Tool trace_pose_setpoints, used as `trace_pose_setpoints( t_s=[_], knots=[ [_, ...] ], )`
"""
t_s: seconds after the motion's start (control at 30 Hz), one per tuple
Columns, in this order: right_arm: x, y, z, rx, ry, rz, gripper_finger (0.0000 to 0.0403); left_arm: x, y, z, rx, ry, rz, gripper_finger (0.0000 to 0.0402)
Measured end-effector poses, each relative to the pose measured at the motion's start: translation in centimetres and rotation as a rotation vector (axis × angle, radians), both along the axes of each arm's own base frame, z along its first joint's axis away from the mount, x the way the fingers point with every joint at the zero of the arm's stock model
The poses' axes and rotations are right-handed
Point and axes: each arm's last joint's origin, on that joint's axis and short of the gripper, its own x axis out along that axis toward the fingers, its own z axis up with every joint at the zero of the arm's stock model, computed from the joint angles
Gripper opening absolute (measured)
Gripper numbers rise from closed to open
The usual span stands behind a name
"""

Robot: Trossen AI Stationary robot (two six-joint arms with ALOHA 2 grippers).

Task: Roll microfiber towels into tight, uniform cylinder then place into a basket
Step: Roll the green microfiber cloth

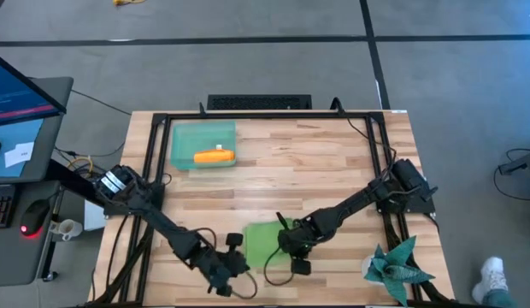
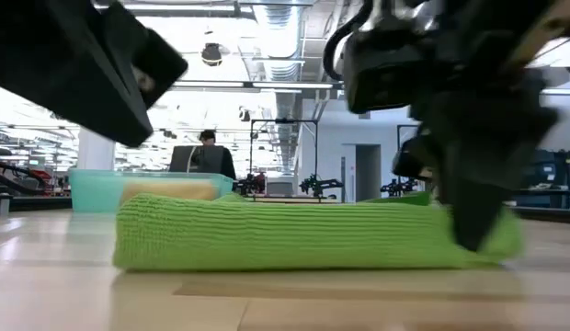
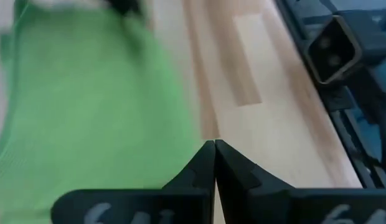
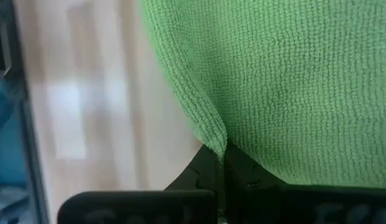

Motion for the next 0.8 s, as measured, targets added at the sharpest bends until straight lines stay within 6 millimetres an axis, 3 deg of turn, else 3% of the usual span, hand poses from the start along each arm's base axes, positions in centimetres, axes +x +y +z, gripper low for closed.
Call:
trace_pose_setpoints(
  t_s=[0.17,0.4,0.8],
  knots=[
    [0.7,-1.5,0.0,-0.019,-0.010,-0.053,0.0026,-0.6,-1.0,0.2,0.122,-0.066,-0.089,0.0000],
    [1.2,-2.7,0.0,-0.028,-0.019,-0.063,0.0020,-0.1,0.1,0.1,0.201,-0.089,0.010,0.0011],
    [1.3,-2.9,0.0,-0.031,-0.022,-0.060,0.0024,0.4,1.8,-0.5,0.184,-0.007,0.120,0.0150]
  ],
)
